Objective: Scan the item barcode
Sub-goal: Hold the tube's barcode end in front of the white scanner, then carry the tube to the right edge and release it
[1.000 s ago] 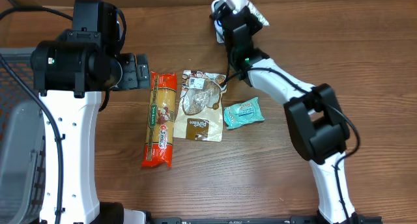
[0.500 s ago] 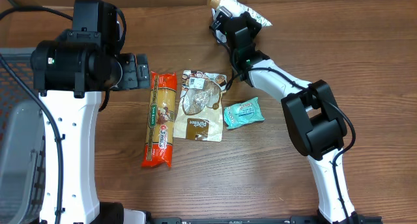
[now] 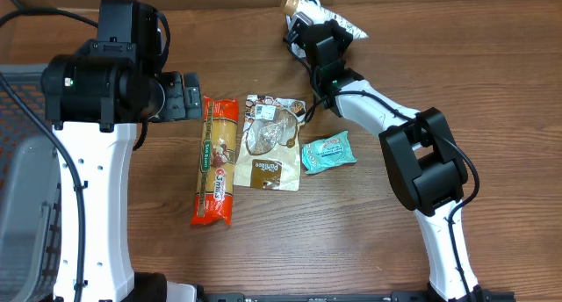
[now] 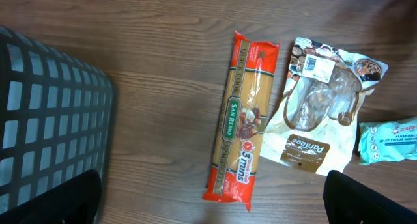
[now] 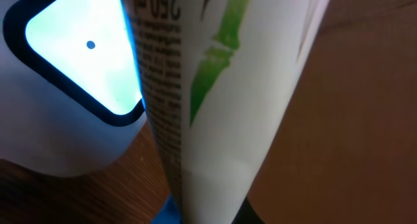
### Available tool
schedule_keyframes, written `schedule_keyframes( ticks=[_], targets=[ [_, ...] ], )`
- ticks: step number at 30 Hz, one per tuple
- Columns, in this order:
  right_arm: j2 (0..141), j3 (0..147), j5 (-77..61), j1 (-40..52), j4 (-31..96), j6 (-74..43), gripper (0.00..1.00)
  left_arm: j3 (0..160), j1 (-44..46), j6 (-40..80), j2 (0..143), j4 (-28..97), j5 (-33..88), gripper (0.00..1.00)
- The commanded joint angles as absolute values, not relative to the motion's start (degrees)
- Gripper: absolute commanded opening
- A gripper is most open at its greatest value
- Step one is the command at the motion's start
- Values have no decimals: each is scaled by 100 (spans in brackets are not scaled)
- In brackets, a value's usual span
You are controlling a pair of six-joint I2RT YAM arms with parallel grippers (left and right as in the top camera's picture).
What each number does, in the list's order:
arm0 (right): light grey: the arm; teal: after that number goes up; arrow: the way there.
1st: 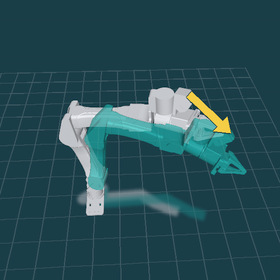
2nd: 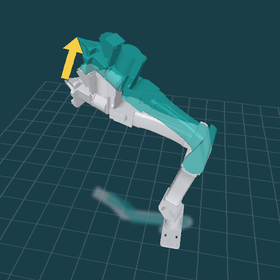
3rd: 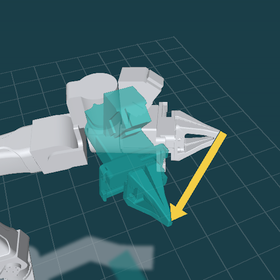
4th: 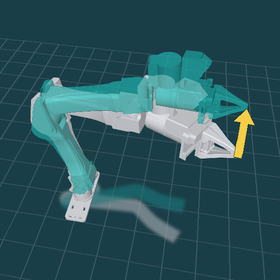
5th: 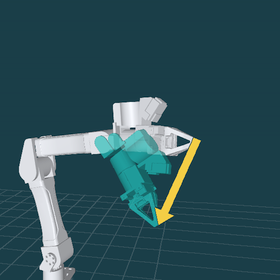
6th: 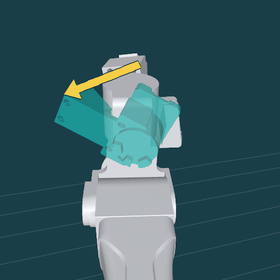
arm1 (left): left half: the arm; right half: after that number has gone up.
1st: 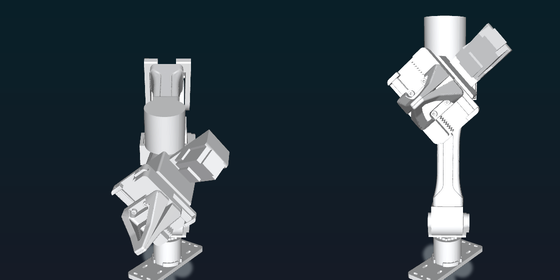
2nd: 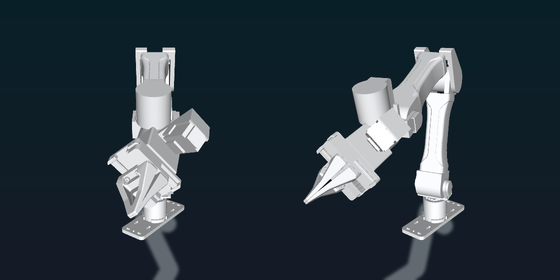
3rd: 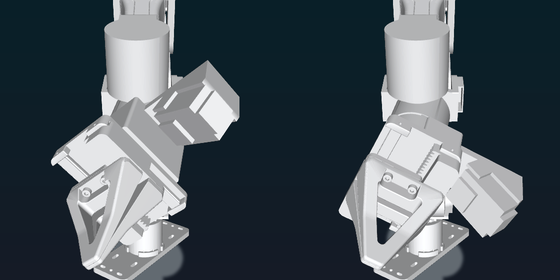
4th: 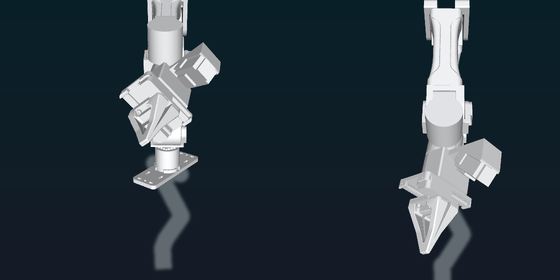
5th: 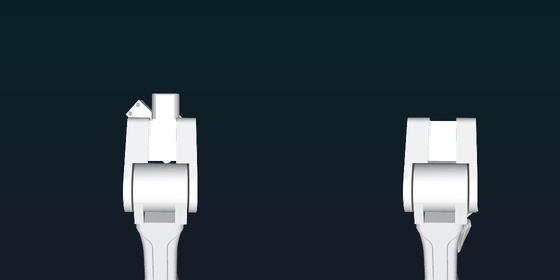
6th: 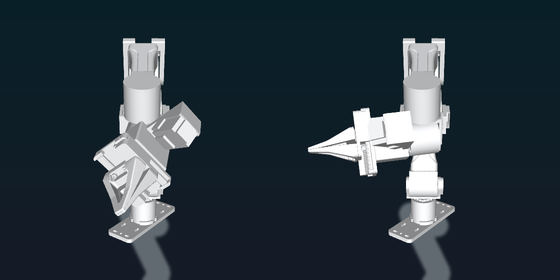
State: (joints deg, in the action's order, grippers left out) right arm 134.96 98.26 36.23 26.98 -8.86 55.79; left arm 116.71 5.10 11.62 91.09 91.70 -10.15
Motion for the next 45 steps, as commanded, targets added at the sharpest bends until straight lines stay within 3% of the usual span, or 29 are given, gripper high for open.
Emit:
schedule_keyframes(
  ticks=[1, 14, 22, 26, 30, 33, 37, 45],
  targets=[
    [13391, 10047, 3671, 2683, -996, 5553, 4, 11664, 480, 1201, 9085, 9164, -1090, 100],
    [13146, 10049, 3710, 2731, -663, 5094, 3, 11664, 480, 1201, 9085, 9164, -1090, 100],
    [12112, 10060, 3179, 2729, 1105, 3806, 3, 11664, 486, 1201, 9085, 9164, -1090, 100],
    [11233, 10060, 2180, 2687, 2794, 2200, 3, 11664, 486, 1201, 9085, 9164, -1090, 100],
    [10339, 10060, -34, 2390, 4543, 996, 4, 11664, 486, 1201, 9085, 9164, -1090, 100],
    [9828, 10057, -1975, 1876, 5859, 600, 4, 11664, 486, 1201, 9085, 9164, -1090, 100],
    [9688, 10029, -3262, 1055, 7323, 803, 4, 11664, 486, 1201, 9085, 9164, -1090, 100],
    [9714, 8608, -3664, -250, 7341, 1090, 4, 11664, 486, 1201, 9085, 9164, -1090, 100]
  ],
)
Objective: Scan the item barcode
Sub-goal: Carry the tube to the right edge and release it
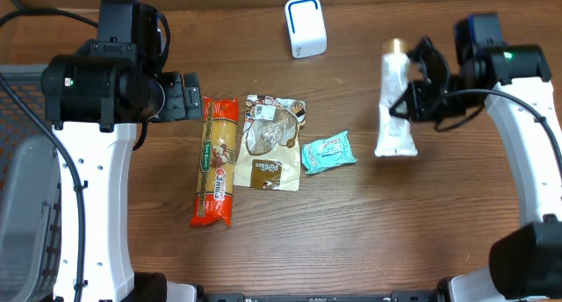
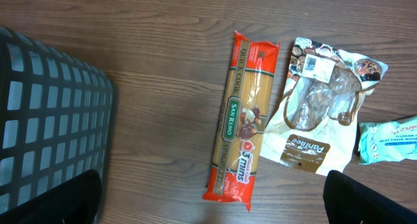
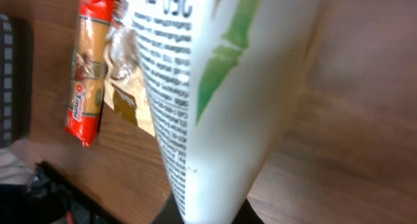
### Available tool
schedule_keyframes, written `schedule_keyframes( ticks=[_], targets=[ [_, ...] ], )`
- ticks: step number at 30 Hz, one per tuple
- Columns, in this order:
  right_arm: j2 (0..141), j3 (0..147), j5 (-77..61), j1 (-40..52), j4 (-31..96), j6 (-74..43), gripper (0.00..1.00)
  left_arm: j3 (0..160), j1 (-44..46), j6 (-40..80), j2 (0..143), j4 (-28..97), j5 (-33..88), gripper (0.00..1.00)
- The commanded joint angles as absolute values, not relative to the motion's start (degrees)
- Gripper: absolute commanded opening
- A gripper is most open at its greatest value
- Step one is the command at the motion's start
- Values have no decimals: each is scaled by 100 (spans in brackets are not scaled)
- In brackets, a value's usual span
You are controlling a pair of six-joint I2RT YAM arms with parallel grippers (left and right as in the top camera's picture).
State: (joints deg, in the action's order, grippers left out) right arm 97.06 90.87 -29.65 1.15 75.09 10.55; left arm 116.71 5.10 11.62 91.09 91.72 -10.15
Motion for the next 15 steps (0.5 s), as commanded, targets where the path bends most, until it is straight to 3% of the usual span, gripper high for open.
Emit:
schedule_keyframes(
  ticks=[1, 15],
  targets=[
    [9714, 8396, -3771, -397, 7205, 1092, 4, 11664, 486, 1201, 9085, 9164, -1090, 100],
    [9738, 5946, -3632, -2464, 4335, -309, 4, 11664, 486, 1201, 9085, 9164, -1090, 100]
  ],
)
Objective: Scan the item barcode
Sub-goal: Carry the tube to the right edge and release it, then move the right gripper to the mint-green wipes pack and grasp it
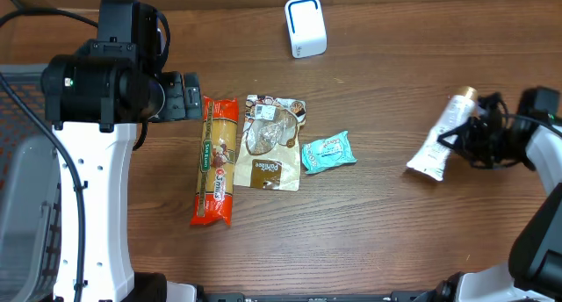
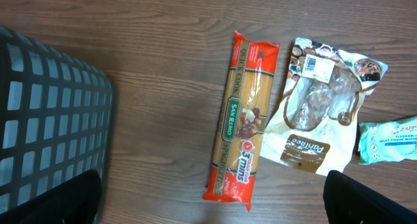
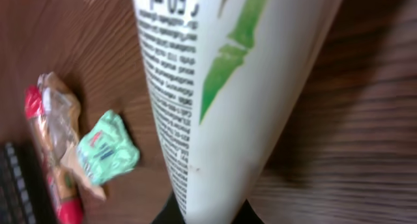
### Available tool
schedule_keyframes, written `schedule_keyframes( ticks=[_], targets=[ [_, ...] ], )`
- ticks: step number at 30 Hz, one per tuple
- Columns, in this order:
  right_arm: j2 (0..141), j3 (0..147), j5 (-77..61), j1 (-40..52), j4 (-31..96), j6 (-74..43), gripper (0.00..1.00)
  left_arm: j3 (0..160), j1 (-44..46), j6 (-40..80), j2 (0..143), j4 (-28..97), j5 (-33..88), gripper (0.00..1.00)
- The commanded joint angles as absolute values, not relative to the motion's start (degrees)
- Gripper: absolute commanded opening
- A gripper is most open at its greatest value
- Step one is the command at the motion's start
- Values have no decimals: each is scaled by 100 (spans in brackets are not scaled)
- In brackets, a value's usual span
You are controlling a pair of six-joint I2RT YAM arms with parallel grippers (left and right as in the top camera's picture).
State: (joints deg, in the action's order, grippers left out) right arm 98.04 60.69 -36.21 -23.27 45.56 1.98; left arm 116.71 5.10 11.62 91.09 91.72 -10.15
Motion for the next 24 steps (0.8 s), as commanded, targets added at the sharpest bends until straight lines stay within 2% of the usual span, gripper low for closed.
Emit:
schedule_keyframes(
  ticks=[1, 4, 5, 6, 7, 10, 13, 17, 24],
  targets=[
    [9745, 5887, -3428, -2543, 4209, -460, 4, 11664, 486, 1201, 9085, 9164, -1090, 100],
    [9780, 5850, -3065, -2661, 3994, -607, 4, 11664, 486, 1201, 9085, 9164, -1090, 100],
    [9780, 5850, -3002, -2676, 3940, -609, 12, 11664, 486, 1201, 9085, 9164, -1090, 100],
    [9780, 5852, -2958, -2676, 3900, -607, 34, 11664, 486, 1201, 9085, 9164, -1090, 100],
    [9780, 5857, -2934, -2676, 3863, -607, 45, 11664, 486, 1201, 9085, 9164, -1090, 100],
    [9778, 5900, -2956, -2676, 3824, -624, 63, 11664, 486, 1201, 9085, 9164, -1090, 100],
    [9773, 6110, -2961, -2674, 4104, -624, 70, 11664, 486, 1201, 9085, 9164, -1090, 100],
    [9701, 6648, -2961, -2556, 4836, -596, 74, 11664, 486, 1201, 9085, 9164, -1090, 100],
    [9544, 7905, -3028, -1680, 6305, -449, 85, 11664, 486, 1201, 9085, 9164, -1090, 100]
  ],
)
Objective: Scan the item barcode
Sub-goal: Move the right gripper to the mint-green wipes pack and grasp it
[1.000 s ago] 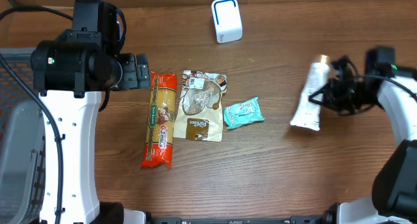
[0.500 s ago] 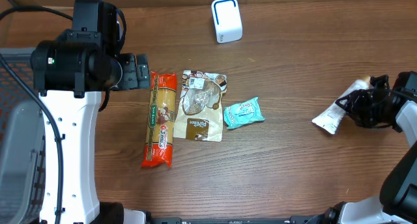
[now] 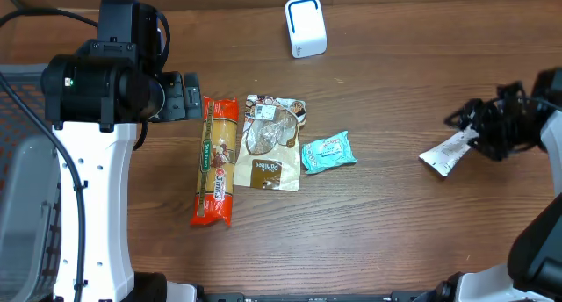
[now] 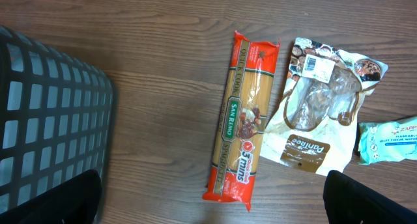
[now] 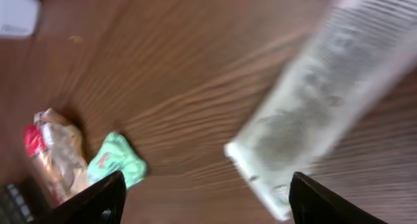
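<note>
The white tube (image 3: 446, 153) with green print lies loose at the right side of the table, blurred in the right wrist view (image 5: 319, 113). My right gripper (image 3: 488, 126) is open just right of it, its fingers (image 5: 98, 198) wide apart and off the tube. The white scanner (image 3: 305, 26) with a blue-rimmed window stands at the back centre, its corner showing in the right wrist view (image 5: 16, 12). My left gripper (image 3: 184, 96) hangs open above the table left of the pasta pack, its fingertips (image 4: 81, 198) holding nothing.
A red pasta pack (image 3: 215, 161), a brown pouch (image 3: 270, 144) and a teal wipes packet (image 3: 327, 151) lie side by side mid-table. A dark mesh basket (image 4: 45, 120) stands at the left edge.
My right gripper has opened and let go of the tube, which now sits a little further right and lower on the table. The left arm has not moved.
My right gripper held the tube against the scanner's lit window at the back. Then it carried the tube over the right half of the table, then near the right edge. Now it is open and the tube is free.
</note>
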### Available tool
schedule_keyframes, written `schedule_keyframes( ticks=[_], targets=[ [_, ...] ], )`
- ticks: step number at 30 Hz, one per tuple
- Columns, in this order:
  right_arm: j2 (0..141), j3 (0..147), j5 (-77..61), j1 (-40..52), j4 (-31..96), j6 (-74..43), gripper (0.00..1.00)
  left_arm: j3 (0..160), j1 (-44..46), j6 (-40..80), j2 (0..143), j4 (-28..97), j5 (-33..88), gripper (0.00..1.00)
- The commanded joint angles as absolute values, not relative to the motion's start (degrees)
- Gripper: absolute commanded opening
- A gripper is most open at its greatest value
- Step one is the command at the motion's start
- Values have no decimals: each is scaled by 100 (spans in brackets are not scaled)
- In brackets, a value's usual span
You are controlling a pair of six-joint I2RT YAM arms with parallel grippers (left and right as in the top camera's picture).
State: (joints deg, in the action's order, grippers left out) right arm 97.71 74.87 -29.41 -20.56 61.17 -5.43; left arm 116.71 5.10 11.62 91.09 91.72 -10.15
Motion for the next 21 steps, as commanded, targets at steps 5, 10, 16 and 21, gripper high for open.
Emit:
schedule_keyframes(
  ticks=[5, 10, 16, 21],
  targets=[
    [9585, 7881, -3157, -642, 6272, -386, 99, 11664, 486, 1201, 9085, 9164, -1090, 100],
    [9795, 7706, -3048, 362, 5909, -198, 98, 11664, 486, 1201, 9085, 9164, -1090, 100],
    [10136, 7697, -2497, 1433, 5575, -174, 92, 11664, 486, 1201, 9085, 9164, -1090, 100],
    [10311, 7697, -1306, 2351, 5253, -611, 90, 11664, 486, 1201, 9085, 9164, -1090, 100]
  ],
)
